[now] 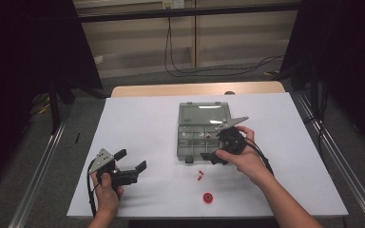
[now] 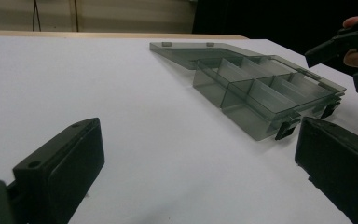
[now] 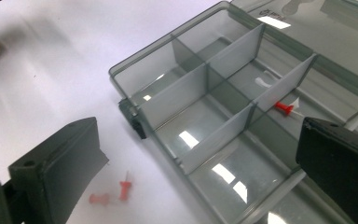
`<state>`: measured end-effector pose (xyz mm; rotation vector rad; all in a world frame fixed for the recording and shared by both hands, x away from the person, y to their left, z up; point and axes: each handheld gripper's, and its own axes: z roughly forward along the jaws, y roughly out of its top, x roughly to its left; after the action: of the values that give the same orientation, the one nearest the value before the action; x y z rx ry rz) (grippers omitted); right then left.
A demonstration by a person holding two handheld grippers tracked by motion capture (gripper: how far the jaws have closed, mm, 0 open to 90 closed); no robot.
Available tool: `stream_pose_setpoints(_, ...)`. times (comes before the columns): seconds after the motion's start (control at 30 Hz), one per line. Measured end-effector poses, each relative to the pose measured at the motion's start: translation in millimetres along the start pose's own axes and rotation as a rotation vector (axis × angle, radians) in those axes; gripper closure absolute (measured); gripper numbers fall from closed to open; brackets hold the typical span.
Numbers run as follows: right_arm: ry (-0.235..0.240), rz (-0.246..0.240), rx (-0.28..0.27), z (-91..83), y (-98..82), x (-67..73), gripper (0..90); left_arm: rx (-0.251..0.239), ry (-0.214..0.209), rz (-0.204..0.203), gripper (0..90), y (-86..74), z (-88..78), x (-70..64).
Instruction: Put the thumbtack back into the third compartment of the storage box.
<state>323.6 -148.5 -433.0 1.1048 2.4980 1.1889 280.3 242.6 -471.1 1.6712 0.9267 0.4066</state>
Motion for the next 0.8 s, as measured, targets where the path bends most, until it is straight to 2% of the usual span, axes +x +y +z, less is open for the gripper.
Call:
stream_pose_setpoints(0.03,-0.012,-0.003,-0.001,-0.4,-1.1,2.3,0.3,0.0,0.0,0.0,1.3,0.0,0.0,0.0)
stream_pose_setpoints(0.4,0.007,-0.037,-0.018,-8.4,-9.0,26.0,4.9,0.002,-0.005,0.006,1.2,0.0,-0.3,-0.2)
stream_pose_setpoints(0.67,0.029,-0.044,-0.028,-10.8,-11.1,36.3,7.7,0.007,-0.01,0.012,1.2,0.0,-0.7,-0.1)
stream_pose_setpoints(0.8,0.039,-0.048,-0.03,-10.3,-13.7,41.3,14.5,-0.002,-0.004,0.002,1.2,-0.1,-0.2,-0.7)
